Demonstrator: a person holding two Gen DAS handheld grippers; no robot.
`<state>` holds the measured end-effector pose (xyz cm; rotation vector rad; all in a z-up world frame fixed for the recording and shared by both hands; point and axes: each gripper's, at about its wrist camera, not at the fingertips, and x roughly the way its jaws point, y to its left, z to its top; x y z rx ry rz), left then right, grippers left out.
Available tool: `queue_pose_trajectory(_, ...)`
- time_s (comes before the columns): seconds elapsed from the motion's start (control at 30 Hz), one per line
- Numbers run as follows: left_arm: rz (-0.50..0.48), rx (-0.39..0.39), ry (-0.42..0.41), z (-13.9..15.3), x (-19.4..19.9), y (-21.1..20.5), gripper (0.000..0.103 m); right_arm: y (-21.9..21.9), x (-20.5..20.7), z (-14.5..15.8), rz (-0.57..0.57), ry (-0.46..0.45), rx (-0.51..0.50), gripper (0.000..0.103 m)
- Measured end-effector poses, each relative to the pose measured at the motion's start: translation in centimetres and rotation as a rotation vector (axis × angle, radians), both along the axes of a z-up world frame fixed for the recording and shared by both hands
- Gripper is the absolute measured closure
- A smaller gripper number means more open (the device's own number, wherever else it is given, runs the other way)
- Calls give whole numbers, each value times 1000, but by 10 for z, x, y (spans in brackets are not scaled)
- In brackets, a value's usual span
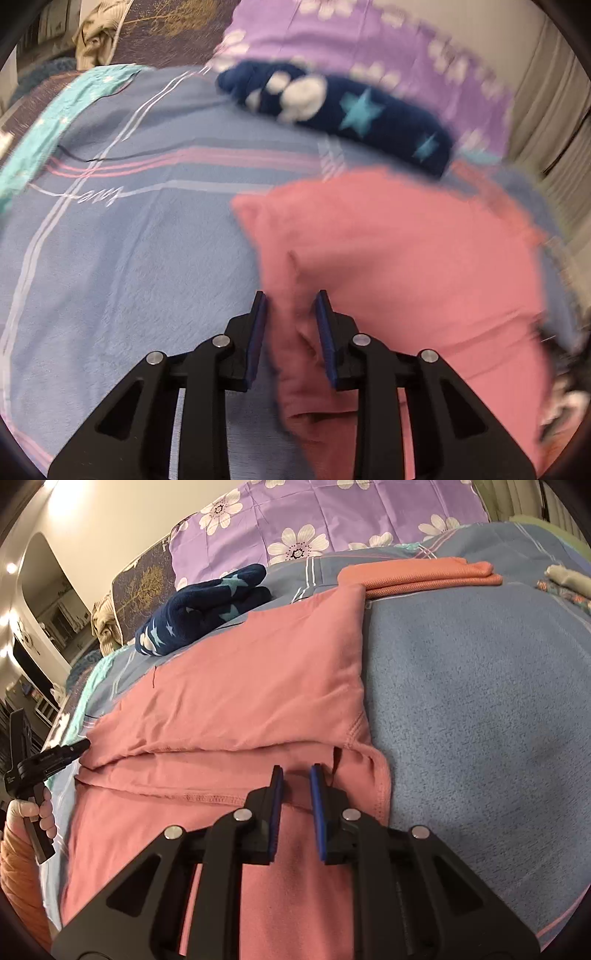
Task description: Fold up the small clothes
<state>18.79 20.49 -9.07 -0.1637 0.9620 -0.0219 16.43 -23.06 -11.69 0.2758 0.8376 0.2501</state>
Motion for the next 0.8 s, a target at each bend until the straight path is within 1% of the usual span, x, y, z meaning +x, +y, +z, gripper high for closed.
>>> queue_pose_trajectory(0.03, -8, 34, -28, -1, -2, -3, 68, 3, 0, 0, 1, -2, -15, 87)
queue_pose_trajectory(0.07, -9, 50, -36, -1, -4, -3, 65, 4, 0, 1, 1, -5, -28, 87)
queue_pose_trajectory(0.1, -5, 53, -38, 0, -6, -3, 65, 6, -1, 1, 1, -6, -39, 87)
queue_pose_trajectory(0.2, 6, 12, -36, 4, -12, 4, 65, 4, 0, 0, 1, -3, -27, 87)
queue_pose_trajectory(0.27, 5, -48, -50, 9, -17, 11, 65, 2, 0, 2, 4, 0, -16, 87)
queue_pose_trajectory(0.3, 3, -76, -59, 12, -19, 14, 63, 2, -1, 4, 14, 3, -13, 83)
queue_pose_trajectory(0.33, 2, -115, -72, 16, -20, 19, 60, 2, -3, 9, 41, 7, -5, 75)
queue_pose_trajectory(0.4, -3, -163, -84, 20, -17, 23, 55, 2, -5, 23, 112, -7, 27, 65)
queue_pose_trajectory(0.47, -9, -209, -87, 22, -7, 26, 50, -5, -3, 43, 138, -59, 19, 63)
queue_pose_trajectory(0.53, -5, -245, -72, 18, 8, 27, 49, -16, 11, 57, 94, -92, -23, 49)
queue_pose_trajectory(0.57, 11, -257, -51, 13, 19, 28, 49, -22, 20, 59, 73, -89, -32, 47)
queue_pose_trajectory(0.6, 26, -263, -29, 8, 28, 28, 49, -32, 37, 59, 47, -65, -19, 47)
queue_pose_trajectory(0.63, 50, -270, -5, 1, 40, 29, 49, -45, 56, 54, 8, -29, 25, 47)
queue_pose_trajectory(0.67, 65, -269, -1, -2, 47, 31, 52, -53, 69, 50, -15, -4, 61, 47)
queue_pose_trajectory(0.7, 82, -264, -13, -4, 54, 31, 72, -63, 88, 43, -40, 25, 106, 47)
queue_pose_trajectory(0.73, 89, -266, -29, -3, 59, 33, 89, -70, 105, 37, -69, 38, 127, 47)
queue_pose_trajectory(0.77, 80, -307, -52, -1, 64, 34, 98, -72, 114, 34, -82, 43, 132, 47)
queue_pose_trajectory(0.8, 78, -336, -85, 3, 65, 33, 98, -74, 130, 27, -92, 56, 158, 47)
